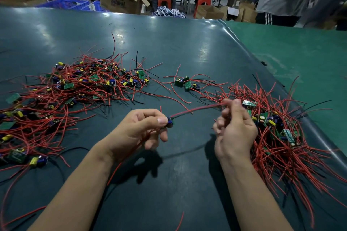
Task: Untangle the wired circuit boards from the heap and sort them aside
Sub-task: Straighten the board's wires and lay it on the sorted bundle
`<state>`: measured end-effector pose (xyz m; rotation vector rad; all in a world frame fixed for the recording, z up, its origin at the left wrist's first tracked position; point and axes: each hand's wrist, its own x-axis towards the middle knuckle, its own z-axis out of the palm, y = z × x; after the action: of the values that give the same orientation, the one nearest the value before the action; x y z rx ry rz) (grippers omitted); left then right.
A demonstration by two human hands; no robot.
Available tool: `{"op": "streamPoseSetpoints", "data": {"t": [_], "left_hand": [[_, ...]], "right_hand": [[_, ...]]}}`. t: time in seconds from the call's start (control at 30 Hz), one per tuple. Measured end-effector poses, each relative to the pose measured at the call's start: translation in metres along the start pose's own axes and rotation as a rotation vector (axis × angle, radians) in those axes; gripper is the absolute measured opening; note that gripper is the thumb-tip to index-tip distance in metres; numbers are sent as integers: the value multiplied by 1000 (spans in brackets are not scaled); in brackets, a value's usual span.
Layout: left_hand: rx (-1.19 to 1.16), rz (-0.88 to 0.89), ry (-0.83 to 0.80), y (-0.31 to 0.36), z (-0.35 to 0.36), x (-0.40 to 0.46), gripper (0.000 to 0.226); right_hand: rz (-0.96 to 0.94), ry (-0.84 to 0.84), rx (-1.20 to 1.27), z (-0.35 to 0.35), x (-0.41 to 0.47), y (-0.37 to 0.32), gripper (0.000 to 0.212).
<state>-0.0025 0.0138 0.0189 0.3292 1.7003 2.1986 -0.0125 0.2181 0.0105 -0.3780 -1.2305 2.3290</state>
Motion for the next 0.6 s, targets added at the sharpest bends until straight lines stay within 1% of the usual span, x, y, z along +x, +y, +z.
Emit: {"op": "streamPoseSetpoints", "data": {"t": [0.07, 0.1, 0.13, 0.2, 0.23, 0.27, 0.3, 0.37, 0.5, 0.6], "left_hand": [[-72, 42, 59, 2, -3, 0, 12], [-78, 62, 83, 2, -5, 0, 10], [-62, 79, 102, 2, -5, 0, 10], [10, 89, 110, 0, -4, 1, 11], [64, 74, 84, -1, -4, 1, 12], [128, 51, 33, -2, -3, 0, 14], [187, 25, -22, -3, -3, -2, 17], [226, -10, -78, -2, -6, -4, 23], [237, -21, -88, 2, -16, -8, 34], [221, -27, -121, 7, -23, -11, 34]], "right_hand": [[-29, 31, 15, -3, 5, -5, 23], [-9, -6, -21, -3, 4, -6, 23], [48, -94, -84, -2, 0, -6, 28], [223, -396, -292, 2, -12, 0, 48], [285, -570, -418, 4, -19, 4, 52], [310, -714, -517, 6, -26, 7, 50], [307, -806, -576, 6, -31, 9, 46], [284, -843, -620, 5, -33, 7, 41], [188, -837, -670, 3, -32, 2, 41], [182, -863, -673, 3, -35, 2, 44]]}}
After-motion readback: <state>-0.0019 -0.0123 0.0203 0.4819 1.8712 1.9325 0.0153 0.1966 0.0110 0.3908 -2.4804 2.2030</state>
